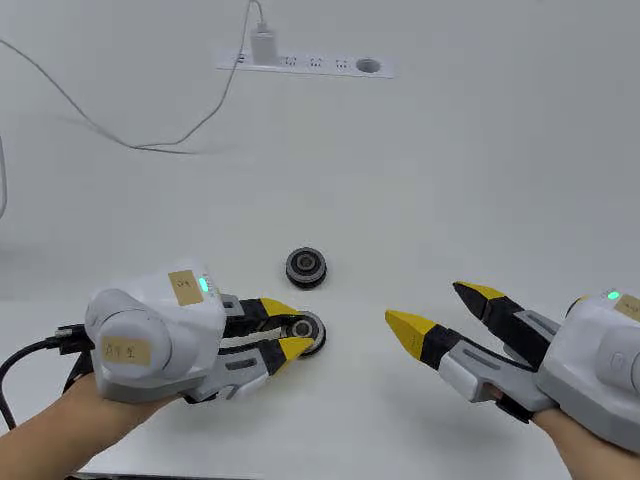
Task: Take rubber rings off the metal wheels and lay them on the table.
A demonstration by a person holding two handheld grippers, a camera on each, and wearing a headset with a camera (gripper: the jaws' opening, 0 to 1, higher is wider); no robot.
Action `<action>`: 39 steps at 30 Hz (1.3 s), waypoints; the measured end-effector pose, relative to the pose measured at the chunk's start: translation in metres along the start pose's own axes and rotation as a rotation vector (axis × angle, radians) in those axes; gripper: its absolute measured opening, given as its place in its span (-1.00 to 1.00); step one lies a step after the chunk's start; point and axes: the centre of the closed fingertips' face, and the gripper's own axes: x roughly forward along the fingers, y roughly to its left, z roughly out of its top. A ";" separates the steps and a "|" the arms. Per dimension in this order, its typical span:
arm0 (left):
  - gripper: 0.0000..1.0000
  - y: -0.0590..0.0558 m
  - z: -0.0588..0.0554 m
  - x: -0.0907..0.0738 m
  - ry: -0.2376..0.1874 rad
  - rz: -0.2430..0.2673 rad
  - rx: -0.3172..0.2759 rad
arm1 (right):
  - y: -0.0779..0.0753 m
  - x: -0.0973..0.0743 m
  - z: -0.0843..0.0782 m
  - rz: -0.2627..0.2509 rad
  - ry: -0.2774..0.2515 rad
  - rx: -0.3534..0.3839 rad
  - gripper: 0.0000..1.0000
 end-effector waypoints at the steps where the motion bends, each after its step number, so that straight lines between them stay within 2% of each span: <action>1: -0.70 0.000 0.000 0.001 0.001 0.000 0.000 | 0.001 0.000 0.000 0.001 0.001 0.000 0.11; 2: -0.71 0.001 -0.002 0.000 0.012 0.003 0.007 | 0.001 0.000 0.000 0.002 0.002 -0.001 0.11; 6: -0.71 0.000 -0.001 0.002 0.011 -0.003 0.027 | 0.004 0.001 -0.001 0.012 0.004 -0.004 0.11; 11: -0.71 0.001 -0.001 0.002 0.006 -0.003 0.024 | 0.012 0.001 -0.002 0.040 0.012 -0.001 0.10; 13: -0.73 0.002 -0.002 0.002 0.008 0.005 0.040 | 0.019 0.002 -0.003 0.070 0.021 -0.003 0.08; 14: -0.74 0.004 -0.002 0.002 0.015 0.022 0.083 | 0.026 0.003 -0.003 0.098 0.026 0.002 0.08; 16: -0.74 0.003 -0.002 0.002 0.011 0.014 0.049 | 0.040 0.005 -0.005 0.149 0.038 0.027 0.07; 17: -0.74 0.003 -0.002 0.001 0.011 0.012 0.056 | 0.045 0.006 -0.006 0.170 0.049 0.048 0.04; 20: -0.75 0.003 -0.002 0.001 0.014 0.004 0.058 | 0.056 0.010 -0.004 0.199 0.039 0.068 0.00; 26: -0.75 0.002 -0.002 0.001 0.030 -0.033 0.070 | 0.079 0.018 -0.011 0.258 0.087 0.090 0.00; 30: -0.75 0.002 -0.002 0.001 0.032 -0.036 0.072 | 0.086 0.023 -0.013 0.279 0.114 0.172 -0.01; 33: -0.75 0.002 -0.001 0.000 0.029 -0.036 0.071 | 0.087 0.029 -0.013 0.282 0.121 0.197 -0.02; 39: -0.75 0.002 -0.001 0.000 0.028 -0.038 0.077 | 0.092 0.040 -0.018 0.293 0.171 0.262 -0.02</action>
